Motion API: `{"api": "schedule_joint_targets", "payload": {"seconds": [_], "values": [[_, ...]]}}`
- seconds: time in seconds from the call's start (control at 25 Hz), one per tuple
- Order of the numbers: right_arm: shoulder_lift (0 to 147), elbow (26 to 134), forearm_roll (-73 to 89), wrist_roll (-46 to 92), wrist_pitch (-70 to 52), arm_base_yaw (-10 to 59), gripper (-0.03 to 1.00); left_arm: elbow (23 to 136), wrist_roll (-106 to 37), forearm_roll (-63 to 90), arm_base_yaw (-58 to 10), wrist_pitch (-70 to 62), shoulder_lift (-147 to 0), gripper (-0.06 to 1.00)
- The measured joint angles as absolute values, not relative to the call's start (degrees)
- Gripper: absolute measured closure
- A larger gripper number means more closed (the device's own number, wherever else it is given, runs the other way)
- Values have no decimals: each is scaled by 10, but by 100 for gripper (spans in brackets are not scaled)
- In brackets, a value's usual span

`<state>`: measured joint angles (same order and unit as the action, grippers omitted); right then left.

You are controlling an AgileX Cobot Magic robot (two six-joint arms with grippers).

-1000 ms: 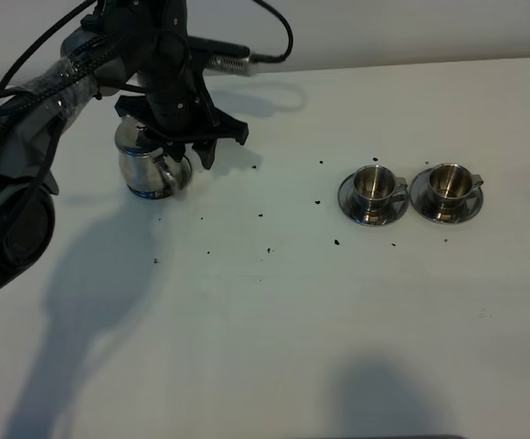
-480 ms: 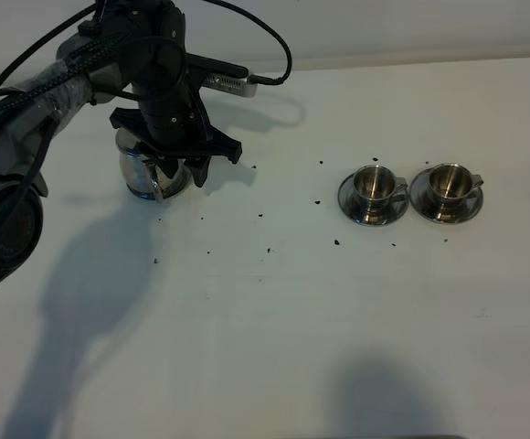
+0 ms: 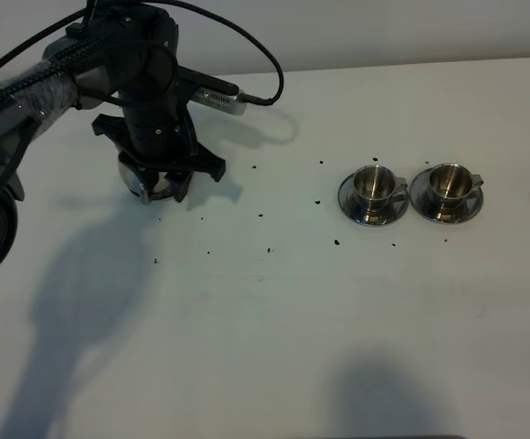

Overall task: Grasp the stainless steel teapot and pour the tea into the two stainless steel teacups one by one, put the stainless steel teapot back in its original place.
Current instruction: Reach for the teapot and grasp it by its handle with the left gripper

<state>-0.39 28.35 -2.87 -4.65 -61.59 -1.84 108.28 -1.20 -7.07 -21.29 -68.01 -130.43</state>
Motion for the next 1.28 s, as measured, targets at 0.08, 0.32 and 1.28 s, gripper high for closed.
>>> {"api": "schedule_joint_targets", "payload": {"seconds": [0.08,0.32,1.28], "values": [[-4,283,-29,-46,-616,-18,67,1076,-12,-78,-213,-680,-1304,50],[-4,283,-29,-46,-616,-18,67,1069,-12,-80,-213,-680,-1301,51],[-4,283,-29,-46,-616,-18,67,1030,0,-97,-213,-680,-1261,51]]}}
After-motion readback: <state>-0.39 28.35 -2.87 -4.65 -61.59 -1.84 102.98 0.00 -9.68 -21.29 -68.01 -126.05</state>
